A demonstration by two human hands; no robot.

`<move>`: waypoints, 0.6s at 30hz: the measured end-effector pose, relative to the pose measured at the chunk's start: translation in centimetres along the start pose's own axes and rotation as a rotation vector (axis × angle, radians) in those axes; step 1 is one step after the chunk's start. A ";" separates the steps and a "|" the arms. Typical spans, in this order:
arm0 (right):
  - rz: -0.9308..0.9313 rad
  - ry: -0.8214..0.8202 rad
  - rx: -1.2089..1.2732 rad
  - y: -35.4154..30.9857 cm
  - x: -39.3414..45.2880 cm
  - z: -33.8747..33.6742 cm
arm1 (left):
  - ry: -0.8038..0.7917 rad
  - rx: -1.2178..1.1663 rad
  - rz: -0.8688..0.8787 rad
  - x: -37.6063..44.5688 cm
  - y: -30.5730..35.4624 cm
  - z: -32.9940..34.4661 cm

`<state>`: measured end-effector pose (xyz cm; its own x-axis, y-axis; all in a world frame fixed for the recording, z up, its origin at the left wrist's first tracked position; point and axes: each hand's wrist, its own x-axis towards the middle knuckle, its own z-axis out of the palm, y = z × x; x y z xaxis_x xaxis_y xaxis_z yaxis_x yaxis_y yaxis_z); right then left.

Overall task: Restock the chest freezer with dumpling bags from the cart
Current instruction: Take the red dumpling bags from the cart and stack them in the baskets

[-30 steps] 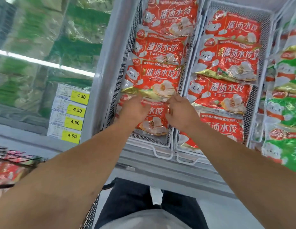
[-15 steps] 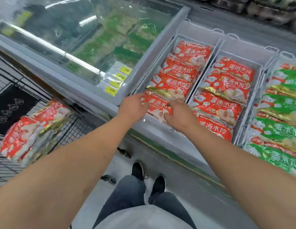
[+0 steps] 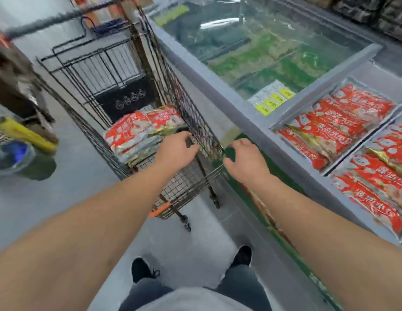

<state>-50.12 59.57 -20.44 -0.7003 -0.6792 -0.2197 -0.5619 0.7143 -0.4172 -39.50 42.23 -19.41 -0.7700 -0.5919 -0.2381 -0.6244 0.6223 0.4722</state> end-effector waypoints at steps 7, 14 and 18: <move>0.013 -0.070 -0.009 -14.5 1.4 7.0 | -0.006 0.006 -0.086 -1.8 -16.3 -7.4; 0.036 -0.106 -0.004 -25.4 4.0 11.5 | 0.021 -0.010 -0.089 -0.4 -26.4 -14.3; 0.076 -0.124 -0.006 -27.6 5.9 12.8 | -0.005 -0.041 -0.089 2.3 -28.9 -15.7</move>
<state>-33.16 33.69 -21.54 -0.6812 -0.6387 -0.3579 -0.5126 0.7651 -0.3897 -21.22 14.86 -20.26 -0.7121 -0.6415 -0.2851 -0.6849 0.5457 0.4828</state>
